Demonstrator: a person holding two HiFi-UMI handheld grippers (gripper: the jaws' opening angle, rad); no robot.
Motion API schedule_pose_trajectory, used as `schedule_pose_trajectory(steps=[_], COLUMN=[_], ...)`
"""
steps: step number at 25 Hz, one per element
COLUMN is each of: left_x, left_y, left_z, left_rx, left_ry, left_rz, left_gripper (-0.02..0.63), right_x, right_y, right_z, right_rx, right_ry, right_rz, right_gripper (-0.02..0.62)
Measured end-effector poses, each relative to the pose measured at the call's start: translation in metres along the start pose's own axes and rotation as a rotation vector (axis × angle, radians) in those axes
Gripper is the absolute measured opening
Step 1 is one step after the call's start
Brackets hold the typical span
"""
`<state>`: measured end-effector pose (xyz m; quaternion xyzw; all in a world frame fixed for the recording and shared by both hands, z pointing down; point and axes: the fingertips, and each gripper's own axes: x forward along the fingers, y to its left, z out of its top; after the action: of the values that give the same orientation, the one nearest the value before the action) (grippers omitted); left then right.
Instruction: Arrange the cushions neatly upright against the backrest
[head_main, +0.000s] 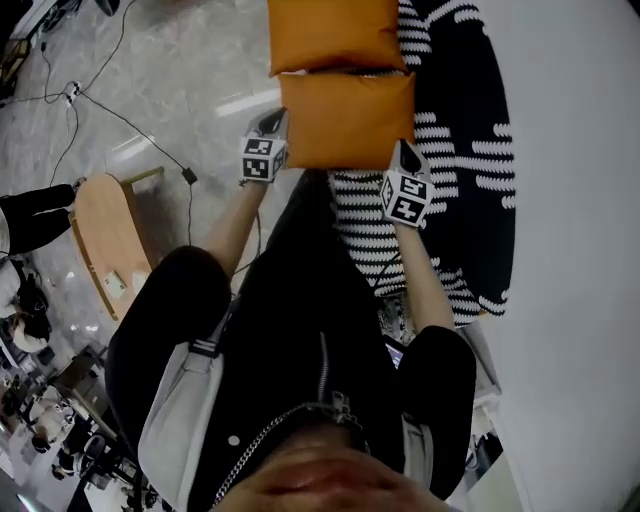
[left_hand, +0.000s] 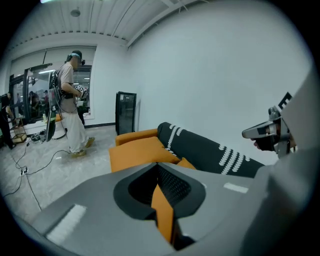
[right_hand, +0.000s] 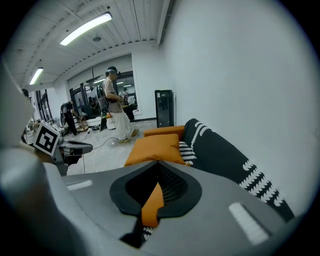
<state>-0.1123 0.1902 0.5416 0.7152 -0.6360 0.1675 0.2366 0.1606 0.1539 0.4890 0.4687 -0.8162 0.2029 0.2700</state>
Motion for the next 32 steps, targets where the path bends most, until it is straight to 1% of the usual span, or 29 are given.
schedule_pose_trajectory(steps=[4, 8, 11, 15, 16, 19, 21, 23, 27, 28, 30, 32], left_x=[0.053, 0.107, 0.146, 0.177, 0.184, 0.209, 0.220, 0.226, 0.252, 0.260, 0.274, 0.288], left_y=[0.036, 0.083, 0.100, 0.124, 0.131, 0.151, 0.160, 0.167, 0.173, 0.175, 0.181, 0.188], left_z=[-0.011, -0.035, -0.049, -0.081, -0.086, -0.102, -0.121, -0.141, -0.165, -0.170, -0.182, -0.192], left_rx=[-0.045, -0.056, -0.076, -0.089, -0.101, -0.127, -0.132, -0.137, -0.110, -0.119, -0.175, -0.236], left_ry=[0.050, 0.122, 0.169, 0.252, 0.272, 0.314, 0.355, 0.393, 0.437, 0.446, 0.458, 0.462], left_rz=[0.031, 0.057, 0.070, 0.087, 0.091, 0.091, 0.092, 0.093, 0.075, 0.073, 0.079, 0.089], left_gripper=[0.011, 0.011, 0.011, 0.018, 0.034, 0.035, 0.051, 0.082, 0.115, 0.121, 0.132, 0.177], right_x=[0.048, 0.112, 0.147, 0.178, 0.186, 0.214, 0.229, 0.240, 0.270, 0.278, 0.296, 0.317], right_y=[-0.023, -0.040, -0.070, -0.094, -0.098, -0.104, -0.104, -0.105, -0.121, -0.127, -0.139, -0.147], right_z=[0.011, 0.019, 0.028, 0.020, 0.018, 0.010, 0.000, -0.008, -0.019, -0.021, -0.026, -0.031], right_rx=[-0.005, 0.013, 0.029, 0.089, 0.096, 0.101, 0.096, 0.092, 0.088, 0.085, 0.078, 0.086], right_ry=[0.051, 0.094, 0.111, 0.149, 0.165, 0.208, 0.235, 0.259, 0.300, 0.315, 0.346, 0.367], right_rz=[-0.014, -0.040, -0.085, -0.149, -0.157, -0.165, -0.165, -0.168, -0.207, -0.223, -0.249, -0.249], right_gripper=[0.003, 0.003, 0.003, 0.003, 0.003, 0.003, 0.003, 0.003, 0.003, 0.003, 0.003, 0.003])
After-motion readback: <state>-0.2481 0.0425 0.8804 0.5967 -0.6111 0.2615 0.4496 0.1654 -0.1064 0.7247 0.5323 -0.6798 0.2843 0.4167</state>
